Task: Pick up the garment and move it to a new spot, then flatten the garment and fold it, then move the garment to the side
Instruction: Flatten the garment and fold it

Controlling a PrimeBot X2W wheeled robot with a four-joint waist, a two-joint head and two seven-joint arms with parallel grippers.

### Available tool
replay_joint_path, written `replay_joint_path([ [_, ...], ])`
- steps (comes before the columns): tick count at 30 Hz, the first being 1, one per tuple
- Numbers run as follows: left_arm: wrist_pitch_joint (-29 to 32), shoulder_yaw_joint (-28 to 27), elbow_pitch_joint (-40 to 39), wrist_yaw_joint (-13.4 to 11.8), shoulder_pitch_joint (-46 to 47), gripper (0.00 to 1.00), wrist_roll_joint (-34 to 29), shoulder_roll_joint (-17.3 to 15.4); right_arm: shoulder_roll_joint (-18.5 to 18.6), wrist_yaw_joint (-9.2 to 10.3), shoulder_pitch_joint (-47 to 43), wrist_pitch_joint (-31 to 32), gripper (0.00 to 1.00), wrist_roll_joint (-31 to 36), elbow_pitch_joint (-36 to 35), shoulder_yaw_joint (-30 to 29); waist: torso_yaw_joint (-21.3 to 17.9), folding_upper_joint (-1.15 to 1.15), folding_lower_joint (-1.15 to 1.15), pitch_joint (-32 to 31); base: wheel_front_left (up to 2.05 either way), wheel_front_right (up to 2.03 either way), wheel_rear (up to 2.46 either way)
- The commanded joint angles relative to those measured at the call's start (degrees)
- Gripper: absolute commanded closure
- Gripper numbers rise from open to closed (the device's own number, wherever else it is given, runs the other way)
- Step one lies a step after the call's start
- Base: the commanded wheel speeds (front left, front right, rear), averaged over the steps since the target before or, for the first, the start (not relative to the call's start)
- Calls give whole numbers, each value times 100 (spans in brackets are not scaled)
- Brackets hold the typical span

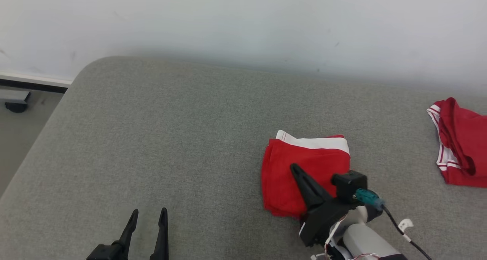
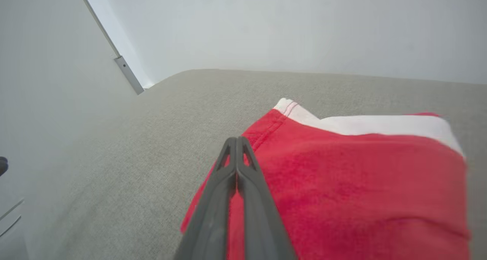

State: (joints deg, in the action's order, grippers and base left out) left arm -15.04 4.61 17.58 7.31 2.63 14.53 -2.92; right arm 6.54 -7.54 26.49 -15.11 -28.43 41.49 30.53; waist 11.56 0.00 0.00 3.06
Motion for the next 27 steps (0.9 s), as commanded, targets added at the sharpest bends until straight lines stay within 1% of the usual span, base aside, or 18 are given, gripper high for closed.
replay_joint_path([
  [1,-14,-28,-17,-10,-56,0,-30,7,62,14,-104,-4,100,84,-118,-74,-142,0,0,-96,0,0,0],
  [3,-14,-45,-25,-10,-109,0,-21,7,172,14,-199,-4,100,256,-399,-327,-260,0,0,-149,0,0,0],
  [4,-14,-54,-35,-11,-167,0,-23,7,271,15,-324,-3,100,423,-659,-558,-382,0,0,-199,0,0,0],
  [8,-14,-73,-76,-16,-191,0,-35,7,451,15,-588,-4,100,718,-1114,-1002,-626,0,0,-271,0,0,0],
  [12,-14,-155,-128,-40,-238,0,-66,7,565,15,-899,-4,100,977,-1514,-1379,-853,0,0,-302,0,0,0],
  [17,-14,-286,-215,-50,-260,0,-159,6,641,14,-1353,-3,100,1124,-1939,-1925,-1066,0,0,-320,0,0,0],
  [18,-14,-307,-229,-48,-276,0,-180,7,636,15,-1447,-4,93,1147,-2021,-2065,-1092,0,0,-323,0,0,0],
  [19,-14,-333,-242,-45,-285,0,-198,7,626,14,-1537,-4,74,1181,-2112,-2183,-1119,0,0,-326,0,0,0],
  [20,-14,-360,-267,-42,-282,0,-255,5,611,14,-1637,-4,58,1221,-2174,-2271,-1145,0,0,-329,0,0,0],
  [21,-14,-371,-283,-39,-280,0,-326,7,592,14,-1738,-4,16,1261,-2240,-2374,-1159,0,0,-328,0,0,0],
  [22,-14,-386,-301,-36,-284,0,-372,7,562,14,-1825,-4,1,1275,-2319,-2475,-1173,0,0,-325,0,0,0],
  [27,-14,-453,-372,-31,-356,0,-528,7,373,14,-2264,-4,0,1244,-2619,-2844,-1229,0,0,-313,0,0,0],
])
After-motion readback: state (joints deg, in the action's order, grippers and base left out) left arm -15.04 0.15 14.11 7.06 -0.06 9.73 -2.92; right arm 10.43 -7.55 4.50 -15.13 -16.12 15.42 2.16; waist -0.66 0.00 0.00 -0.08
